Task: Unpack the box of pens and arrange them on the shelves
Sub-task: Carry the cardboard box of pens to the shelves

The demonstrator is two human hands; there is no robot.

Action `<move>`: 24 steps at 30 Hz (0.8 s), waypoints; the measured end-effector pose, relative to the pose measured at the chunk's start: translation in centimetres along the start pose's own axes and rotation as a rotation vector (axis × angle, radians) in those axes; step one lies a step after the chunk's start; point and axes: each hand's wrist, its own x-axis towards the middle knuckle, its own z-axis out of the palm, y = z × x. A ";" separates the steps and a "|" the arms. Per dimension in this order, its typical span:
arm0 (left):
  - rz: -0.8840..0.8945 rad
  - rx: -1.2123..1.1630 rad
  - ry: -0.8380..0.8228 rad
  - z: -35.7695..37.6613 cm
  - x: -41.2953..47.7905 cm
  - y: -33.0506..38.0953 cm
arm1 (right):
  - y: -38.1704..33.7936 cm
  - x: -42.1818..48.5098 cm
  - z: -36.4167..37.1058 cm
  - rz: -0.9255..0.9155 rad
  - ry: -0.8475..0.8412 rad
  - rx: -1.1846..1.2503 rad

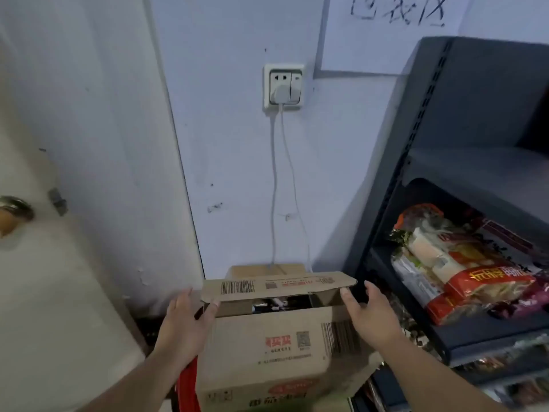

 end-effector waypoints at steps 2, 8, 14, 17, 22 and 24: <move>-0.027 -0.075 0.002 0.9 0.9 0.0 | 0.0 1.4 0.8 0.043 0.007 0.018; -0.156 -0.217 -0.091 2.7 1.2 0.7 | -0.1 3.1 2.1 0.135 -0.116 0.042; -0.332 -0.404 -0.210 3.7 2.2 -1.2 | 2.0 4.4 2.0 0.163 -0.278 0.129; -0.351 -0.541 -0.265 4.0 2.6 -2.0 | 2.6 5.2 1.8 0.185 -0.351 0.222; -0.323 -0.630 -0.252 4.6 2.2 -1.4 | 3.7 6.4 2.1 0.219 -0.417 0.333; -0.309 -0.641 -0.237 4.5 2.1 -1.4 | 3.8 6.4 2.2 0.224 -0.430 0.354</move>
